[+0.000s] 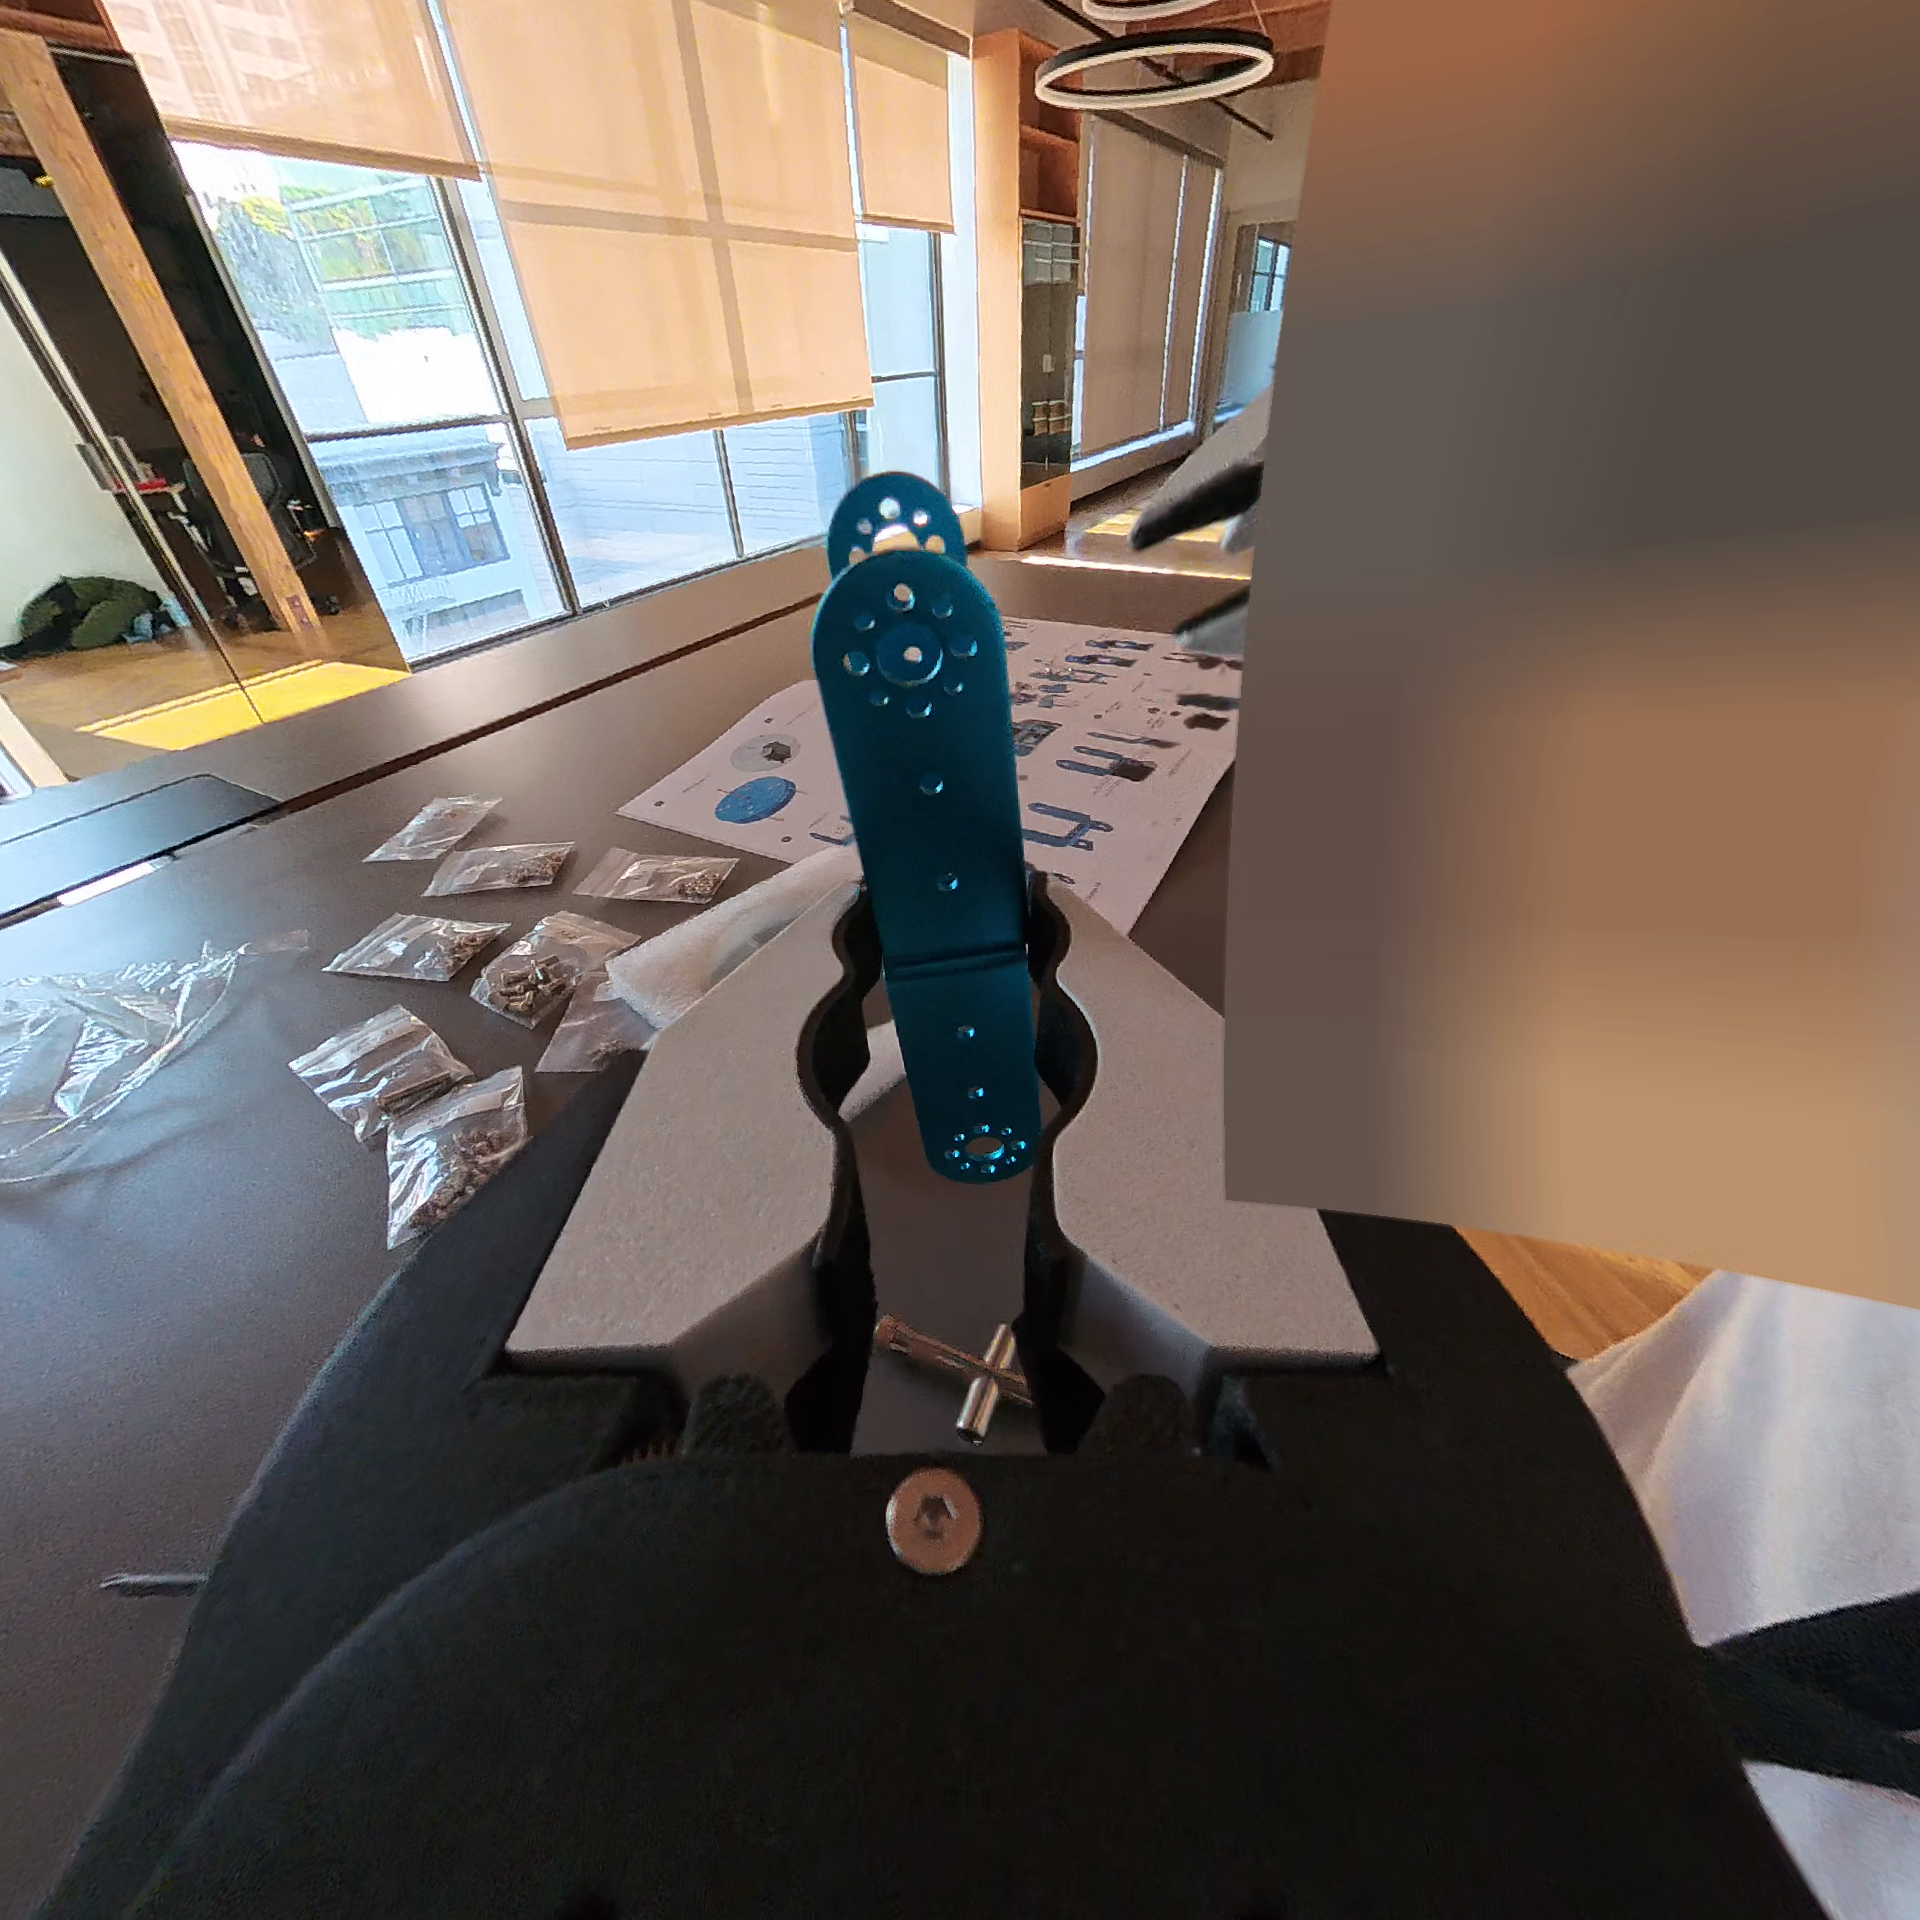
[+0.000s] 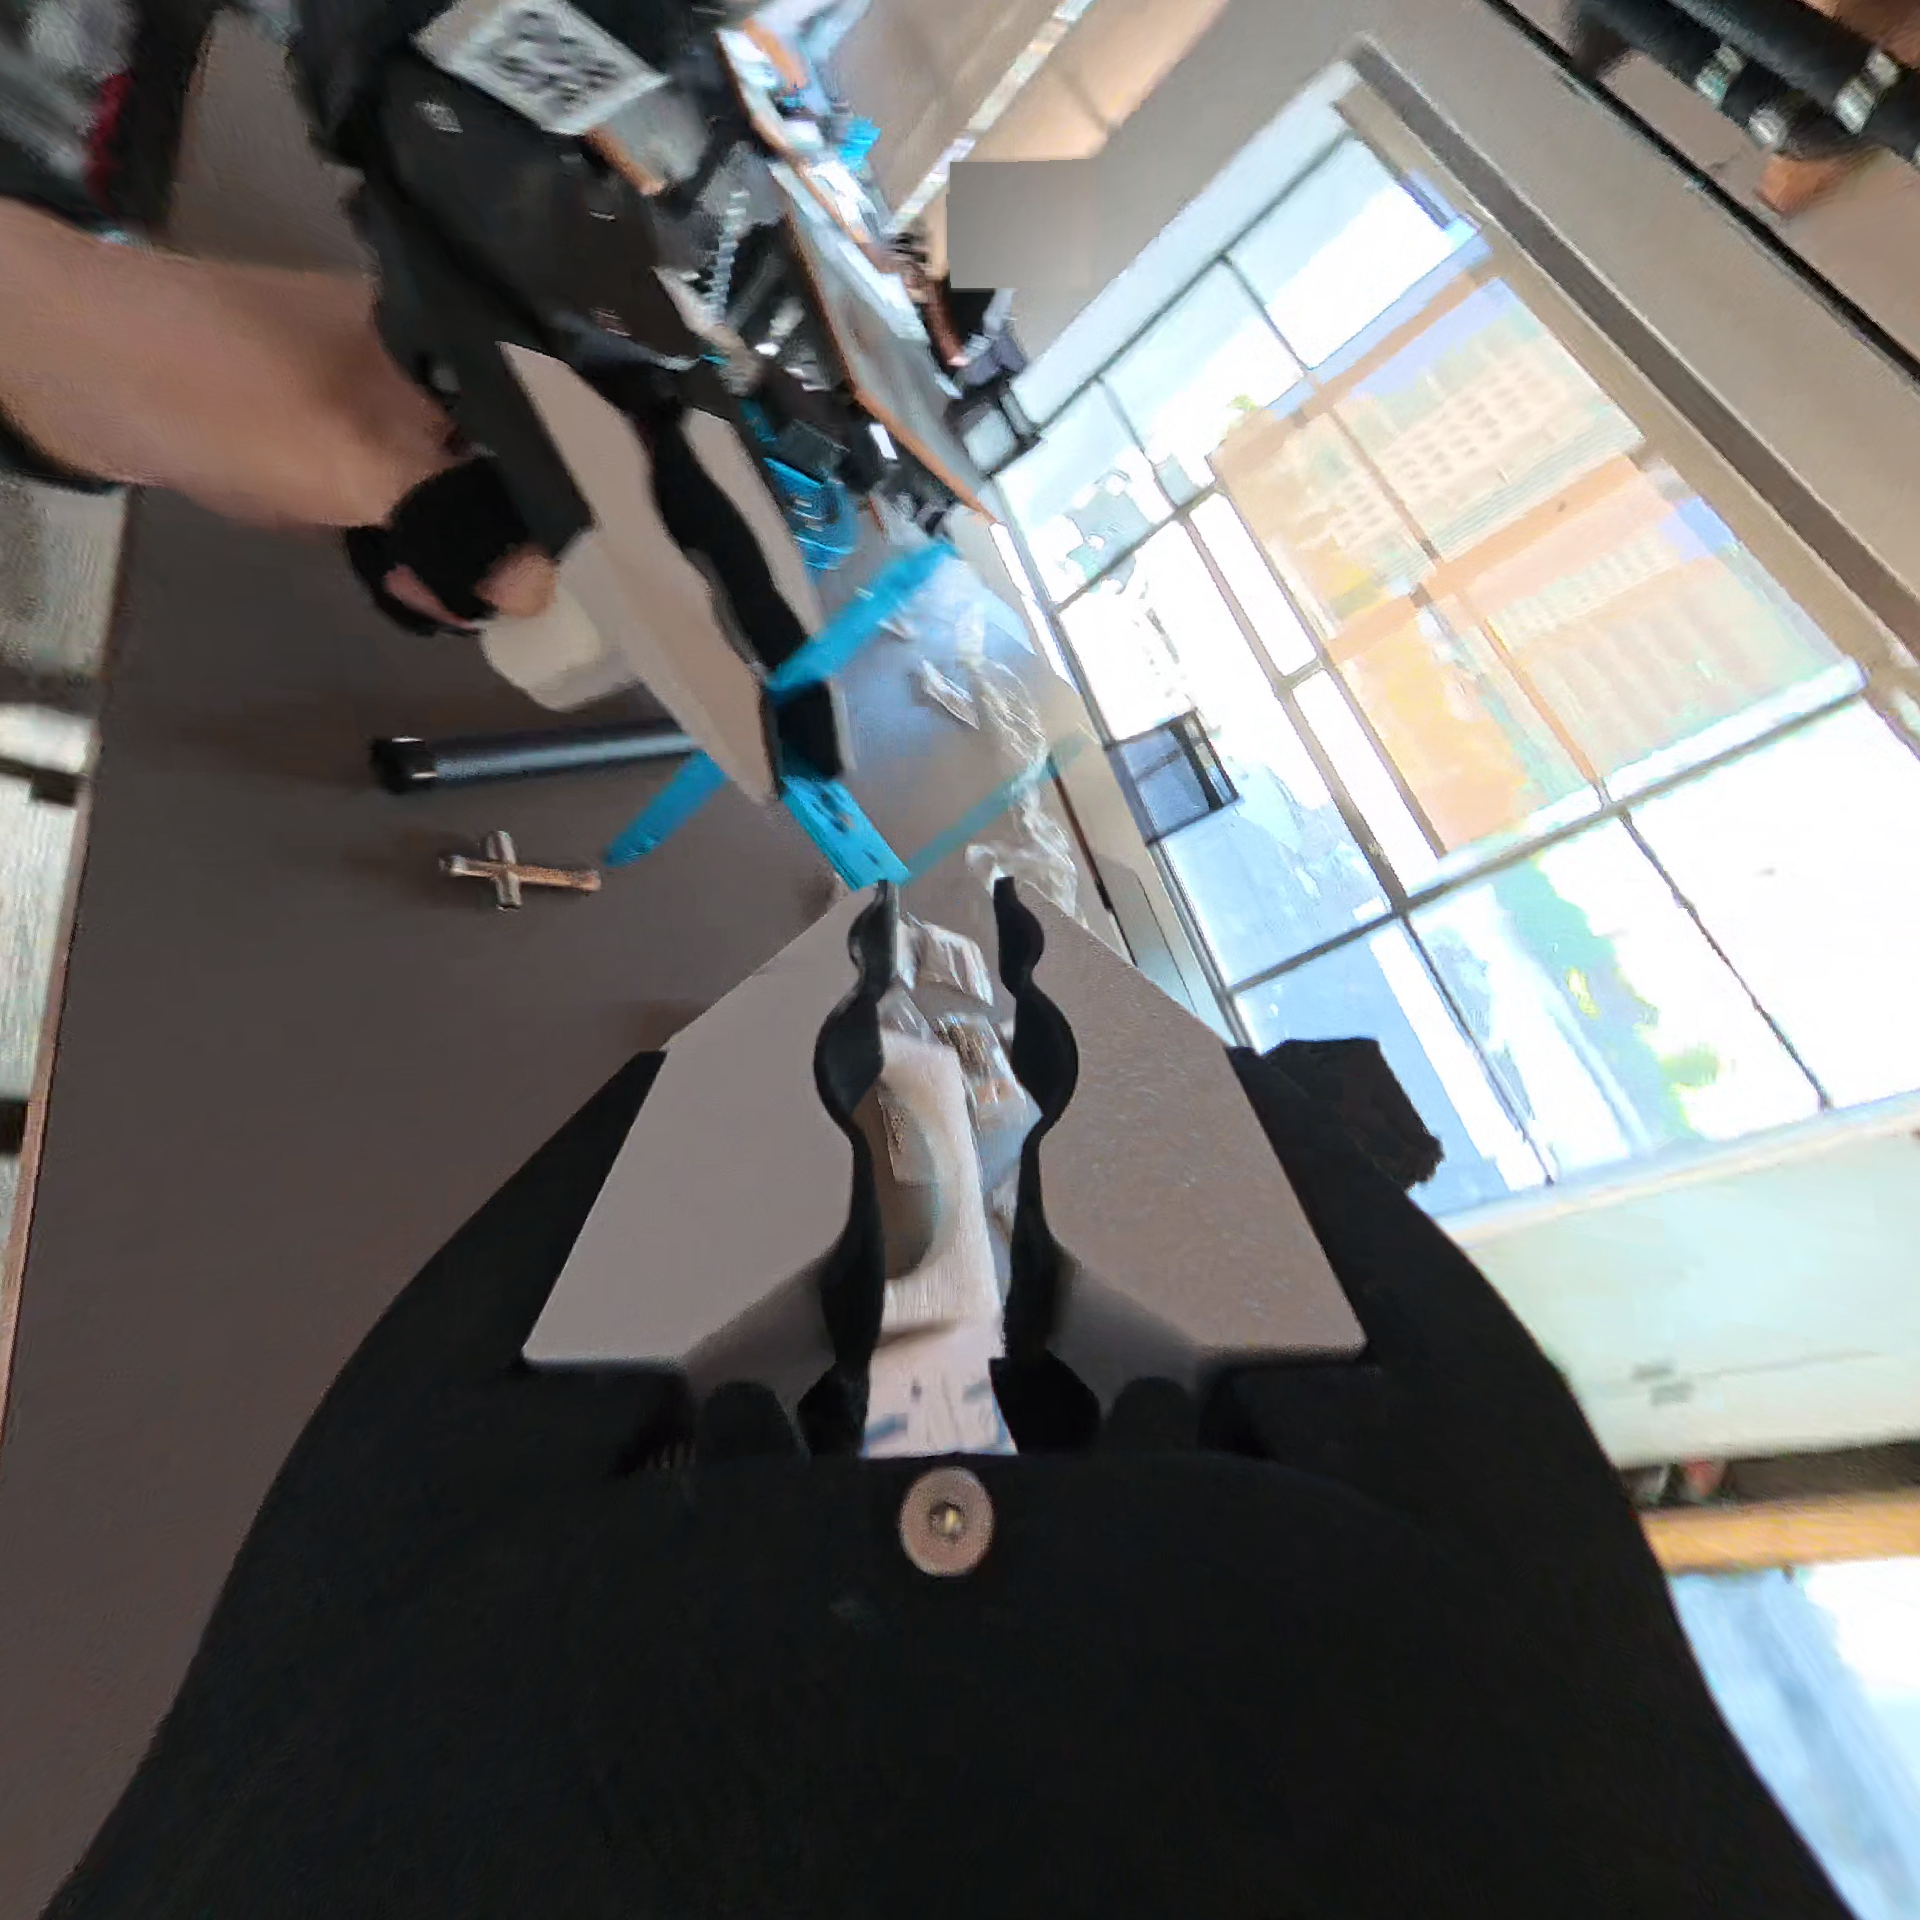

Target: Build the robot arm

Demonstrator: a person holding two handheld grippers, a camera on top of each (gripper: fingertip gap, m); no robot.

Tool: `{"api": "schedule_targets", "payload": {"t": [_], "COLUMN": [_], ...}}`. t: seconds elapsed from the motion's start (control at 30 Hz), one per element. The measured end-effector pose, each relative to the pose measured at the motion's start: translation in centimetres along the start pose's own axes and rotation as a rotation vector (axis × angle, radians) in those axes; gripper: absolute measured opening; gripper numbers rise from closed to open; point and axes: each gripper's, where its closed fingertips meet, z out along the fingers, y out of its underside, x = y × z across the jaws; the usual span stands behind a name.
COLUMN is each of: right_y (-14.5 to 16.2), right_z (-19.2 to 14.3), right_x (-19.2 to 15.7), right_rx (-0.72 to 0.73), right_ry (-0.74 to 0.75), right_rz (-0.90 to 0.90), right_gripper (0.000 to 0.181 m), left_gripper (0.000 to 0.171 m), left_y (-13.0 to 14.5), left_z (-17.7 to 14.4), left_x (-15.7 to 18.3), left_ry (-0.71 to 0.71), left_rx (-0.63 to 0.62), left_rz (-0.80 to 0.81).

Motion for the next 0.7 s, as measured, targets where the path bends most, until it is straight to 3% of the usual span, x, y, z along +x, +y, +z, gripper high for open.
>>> {"api": "schedule_targets", "payload": {"t": [0.1,0.2,0.27,0.33,0.43,0.53,0.6,0.7], "right_y": [7.3,17.9,23.9,28.0,33.4,38.7,41.4,43.0], "right_z": [-6.2,-16.9,-24.4,-30.7,-38.2,-41.8,-42.2,-41.9], "right_x": [4.0,5.3,4.6,4.6,7.4,9.6,9.6,9.7], "right_rx": [-0.178,-0.408,-0.52,-0.539,-0.512,-0.513,-0.528,-0.5], "right_ry": [0.225,0.381,0.391,0.382,0.436,0.355,0.185,-0.034], "right_rz": [0.188,0.424,0.585,0.714,0.716,0.659,0.704,0.773], "right_gripper": [0.019,0.03,0.044,0.046,0.045,0.046,0.048,0.047], "left_gripper": [0.027,0.027,0.027,0.027,0.027,0.026,0.027,0.026], "left_y": [-0.8,-2.3,-3.3,-4.1,-4.4,-4.2,-4.3,-4.9], "left_z": [-0.2,0.1,1.3,3.4,7.8,13.5,17.3,22.3], "left_x": [0.6,1.4,2.1,3.1,5.3,7.8,9.7,12.6], "left_ry": [0.072,0.194,0.258,0.286,0.271,0.222,0.214,0.215], "left_rx": [-0.001,0.023,0.033,0.038,0.019,-0.014,-0.028,-0.043], "left_rz": [-0.047,-0.15,-0.197,-0.206,-0.133,-0.02,0.017,0.049]}}
